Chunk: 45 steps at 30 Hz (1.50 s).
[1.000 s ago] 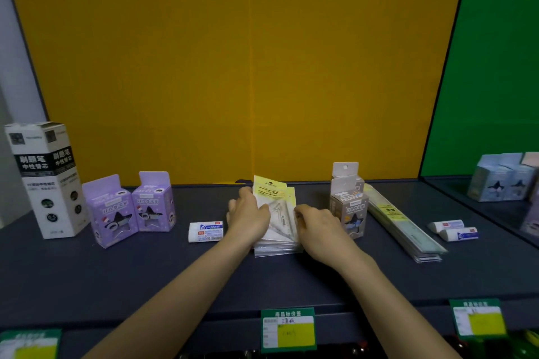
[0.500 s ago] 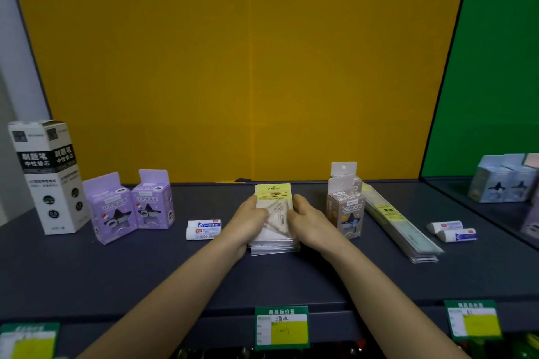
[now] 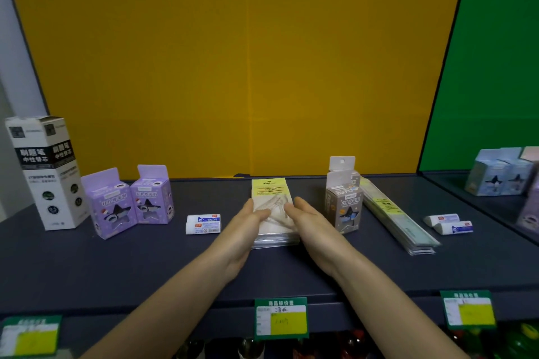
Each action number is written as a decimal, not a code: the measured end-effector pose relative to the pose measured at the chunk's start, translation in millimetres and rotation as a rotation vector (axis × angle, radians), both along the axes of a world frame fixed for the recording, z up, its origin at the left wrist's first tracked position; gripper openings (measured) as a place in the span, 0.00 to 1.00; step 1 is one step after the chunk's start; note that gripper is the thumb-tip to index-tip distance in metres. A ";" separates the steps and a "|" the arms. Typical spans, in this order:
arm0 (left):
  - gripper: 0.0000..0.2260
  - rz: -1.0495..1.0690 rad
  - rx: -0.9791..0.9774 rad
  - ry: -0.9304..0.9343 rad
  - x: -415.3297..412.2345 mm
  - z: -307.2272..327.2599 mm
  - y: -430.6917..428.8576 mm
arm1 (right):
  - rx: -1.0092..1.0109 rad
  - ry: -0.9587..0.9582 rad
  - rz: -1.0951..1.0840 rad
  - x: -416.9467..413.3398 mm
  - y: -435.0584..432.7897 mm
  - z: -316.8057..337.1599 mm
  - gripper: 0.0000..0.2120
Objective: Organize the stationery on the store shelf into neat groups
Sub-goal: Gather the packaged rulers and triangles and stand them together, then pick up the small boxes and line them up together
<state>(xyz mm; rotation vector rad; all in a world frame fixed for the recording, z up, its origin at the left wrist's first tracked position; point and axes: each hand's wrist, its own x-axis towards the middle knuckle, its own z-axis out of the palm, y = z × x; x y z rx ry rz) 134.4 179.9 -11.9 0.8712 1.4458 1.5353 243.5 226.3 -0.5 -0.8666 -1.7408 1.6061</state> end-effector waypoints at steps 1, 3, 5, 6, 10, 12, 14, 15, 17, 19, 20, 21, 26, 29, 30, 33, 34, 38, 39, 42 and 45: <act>0.24 -0.022 -0.016 0.025 0.2 -2.5 0.5 | 0.017 -0.007 0.002 -0.5 -2.3 0.6 0.19; 0.27 -0.039 -0.037 0.065 -1.6 -5.2 0.0 | 0.060 -0.021 0.017 -1.0 -3.6 -0.3 0.19; 0.28 -0.039 -0.031 0.067 -6.7 -6.2 -1.9 | 0.100 -0.049 0.028 -0.8 -5.1 0.6 0.20; 0.29 -0.041 -0.041 0.099 -8.3 -6.5 -3.8 | 0.116 -0.064 0.031 -0.4 -5.2 1.3 0.20; 0.23 0.007 -0.005 0.412 -14.0 -5.1 -12.7 | 0.306 -0.181 0.070 9.7 -7.4 2.8 0.20; 0.12 0.057 0.084 0.541 -15.9 3.3 -17.2 | 0.472 -0.299 0.099 24.8 -10.5 7.1 0.22; 0.10 0.051 0.170 0.640 -16.2 16.5 -20.3 | 0.613 -0.303 0.126 45.6 -15.4 18.5 0.19; 0.09 0.039 0.200 0.673 -16.3 22.9 -19.8 | 0.665 -0.278 0.132 56.9 -17.6 27.5 0.17; 0.10 0.029 0.219 0.711 -13.1 33.2 -15.6 | 0.749 -0.212 0.105 78.2 -12.7 45.4 0.15; 0.11 0.020 0.218 0.741 -5.1 39.5 -8.6 | 0.895 -0.263 0.026 94.3 11.0 56.6 0.21; 0.10 0.017 0.215 0.749 0.0 42.2 -3.9 | 0.956 -0.325 0.017 98.8 24.4 60.4 0.26; 0.09 0.018 0.209 0.751 5.4 45.0 0.5 | 0.982 -0.395 0.040 100.8 37.4 62.3 0.33; 0.07 0.070 0.182 0.714 26.8 49.8 28.0 | 1.070 -0.599 0.187 96.9 83.6 56.1 0.42; 0.04 0.109 0.174 0.684 36.0 48.5 43.3 | 1.162 -0.601 0.163 97.8 94.1 51.0 0.31; 0.05 0.118 0.170 0.690 37.7 47.9 48.7 | 1.173 -0.583 0.160 99.6 94.5 49.7 0.27; 0.06 0.133 0.169 0.719 42.3 51.8 64.2 | 1.198 -0.544 0.130 112.8 91.8 52.3 0.22; 0.08 0.141 0.168 0.722 44.3 54.0 70.3 | 1.188 -0.508 0.125 119.7 92.2 55.8 0.21; 0.28 0.098 0.127 0.801 52.3 59.3 100.1 | 0.940 -0.232 0.054 156.4 100.4 77.1 0.19; 0.34 0.054 0.103 0.830 53.3 59.4 107.3 | 0.898 -0.195 0.020 165.8 102.9 80.5 0.19; 0.41 -0.095 0.030 0.850 52.6 55.7 122.9 | 0.841 -0.142 -0.075 187.1 106.5 82.5 0.23; 0.23 -0.181 0.055 0.923 47.7 50.1 131.5 | 0.797 -0.133 -0.139 197.7 104.1 76.2 0.24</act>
